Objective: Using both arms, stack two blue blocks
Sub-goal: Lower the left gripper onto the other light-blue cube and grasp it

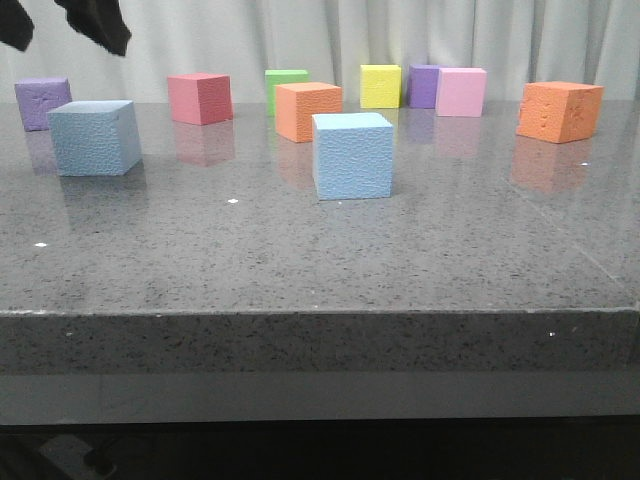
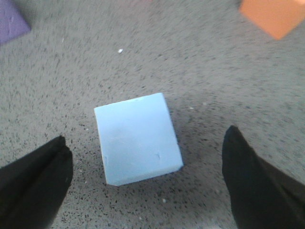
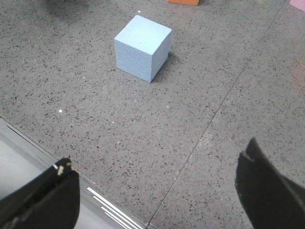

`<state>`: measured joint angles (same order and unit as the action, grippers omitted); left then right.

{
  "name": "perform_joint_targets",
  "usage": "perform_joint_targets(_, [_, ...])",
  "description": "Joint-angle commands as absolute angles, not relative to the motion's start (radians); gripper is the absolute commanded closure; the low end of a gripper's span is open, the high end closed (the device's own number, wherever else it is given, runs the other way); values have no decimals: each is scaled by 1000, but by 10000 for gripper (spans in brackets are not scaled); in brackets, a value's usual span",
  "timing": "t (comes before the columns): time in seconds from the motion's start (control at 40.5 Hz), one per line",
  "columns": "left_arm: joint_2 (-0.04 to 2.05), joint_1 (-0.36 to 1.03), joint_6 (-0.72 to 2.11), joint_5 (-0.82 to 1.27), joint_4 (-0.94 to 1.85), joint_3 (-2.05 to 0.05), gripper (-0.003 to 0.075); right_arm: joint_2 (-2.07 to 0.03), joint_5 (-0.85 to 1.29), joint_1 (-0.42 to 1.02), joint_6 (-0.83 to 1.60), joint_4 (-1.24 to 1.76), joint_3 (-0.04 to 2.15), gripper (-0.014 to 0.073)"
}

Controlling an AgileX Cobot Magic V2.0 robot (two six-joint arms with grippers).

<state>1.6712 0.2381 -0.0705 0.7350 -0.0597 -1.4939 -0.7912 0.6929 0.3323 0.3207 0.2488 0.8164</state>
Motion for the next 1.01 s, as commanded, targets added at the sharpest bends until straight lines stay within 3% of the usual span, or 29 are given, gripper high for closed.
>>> perform_joint_targets(0.0, [1696,243,-139,742,-86,-1594,100,-781,624,327,333,264,843,-71])
perform_joint_targets(0.518, [1902,243,-338,752,-150,-1697,104,-781,624,327,333,264,843,-71])
perform_joint_targets(0.592, [1905,243,-338,752,-149,-1697,150,-781,624,327,333,264,843,-71])
perform_joint_targets(0.765, [1905,243,-329,774,-145,-1715,356,-781,624,327,333,264,843,-71])
perform_joint_targets(0.814, [1905,243,-297,794,-142,-1734,378,-781,624,327,333,264,843,-71])
perform_joint_targets(0.839, [1903,245,-280,808,-139,-1744,382,-781,624,327,333,264,843,-14])
perform_joint_targets(0.987, [1888,270,-86,867,-83,-1840,384,-781,624,327,333,264,843,-14])
